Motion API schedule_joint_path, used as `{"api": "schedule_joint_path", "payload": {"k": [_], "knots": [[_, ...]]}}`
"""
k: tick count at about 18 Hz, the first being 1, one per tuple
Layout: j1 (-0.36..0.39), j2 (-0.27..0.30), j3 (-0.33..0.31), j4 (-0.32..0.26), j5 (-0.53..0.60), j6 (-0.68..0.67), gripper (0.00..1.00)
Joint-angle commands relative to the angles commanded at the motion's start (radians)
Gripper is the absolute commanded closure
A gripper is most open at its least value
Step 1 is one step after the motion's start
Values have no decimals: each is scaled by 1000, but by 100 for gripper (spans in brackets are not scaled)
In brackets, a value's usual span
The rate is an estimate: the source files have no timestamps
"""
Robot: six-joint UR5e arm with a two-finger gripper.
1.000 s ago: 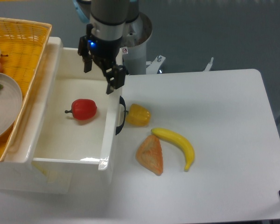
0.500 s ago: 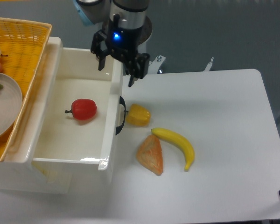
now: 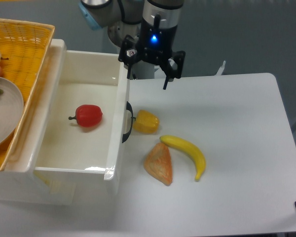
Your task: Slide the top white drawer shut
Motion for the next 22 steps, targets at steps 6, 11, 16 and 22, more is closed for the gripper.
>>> {"api": "schedule_joint_path", "payload": {"k": [6,11,16,22], "knots": [[-9,-78,-3,23,157,-2,0],[-9,-129,-3,31,171,-8,0],[-11,-207,-3,64,166,-98,0],[-23,-297,23,63,127,-104,0]]}}
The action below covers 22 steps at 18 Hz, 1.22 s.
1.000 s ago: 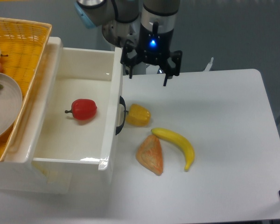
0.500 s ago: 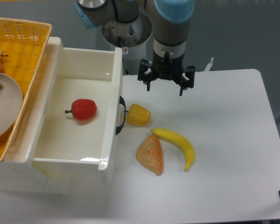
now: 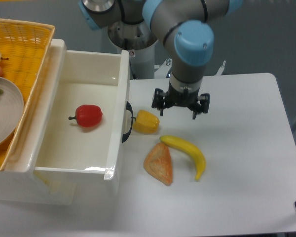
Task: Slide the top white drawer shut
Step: 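Move the gripper down beside the drawer front near its black handle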
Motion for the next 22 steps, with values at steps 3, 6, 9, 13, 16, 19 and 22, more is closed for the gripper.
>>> {"api": "schedule_joint_path", "payload": {"k": [3,6,9,13,16,19,22], "knots": [[-2,-26,0,0,-12,0,0],[-2,-52,2,2,-37,0,0],[-2,-80,5,3,-35,2,0],[-8,-110,9,2,-40,6,0],[-21,-114,8,2,-52,6,0],[-38,-115,-5,2,-80,6,0],[-49,-123,-6,2,-85,8,0]]}}
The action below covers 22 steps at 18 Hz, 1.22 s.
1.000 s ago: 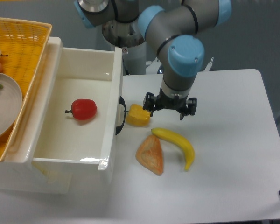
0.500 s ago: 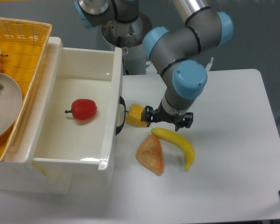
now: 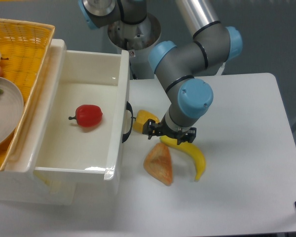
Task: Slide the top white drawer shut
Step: 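Move the gripper down beside the drawer front near its black handle, then push the drawer front with the gripper, sliding the drawer inward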
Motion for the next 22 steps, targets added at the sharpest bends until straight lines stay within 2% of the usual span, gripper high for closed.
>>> {"api": "schedule_joint_path", "payload": {"k": [6,22], "knots": [[-5,-21,0,2,-2,5,0],[-26,-5,0,-9,-17,5,0]]}}
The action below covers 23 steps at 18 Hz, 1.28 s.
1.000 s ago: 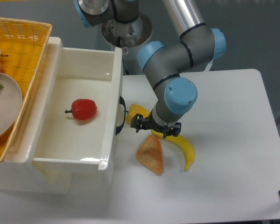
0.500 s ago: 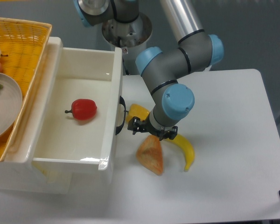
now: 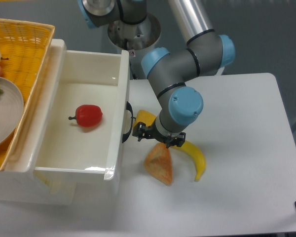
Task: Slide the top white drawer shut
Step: 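Push the drawer front with the gripper, sliding the drawer inward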
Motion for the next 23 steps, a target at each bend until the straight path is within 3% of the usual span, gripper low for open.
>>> {"api": "schedule_joint_path", "payload": {"k": [23], "knots": [[-37,25,0,-29,-31,0,0]]}}
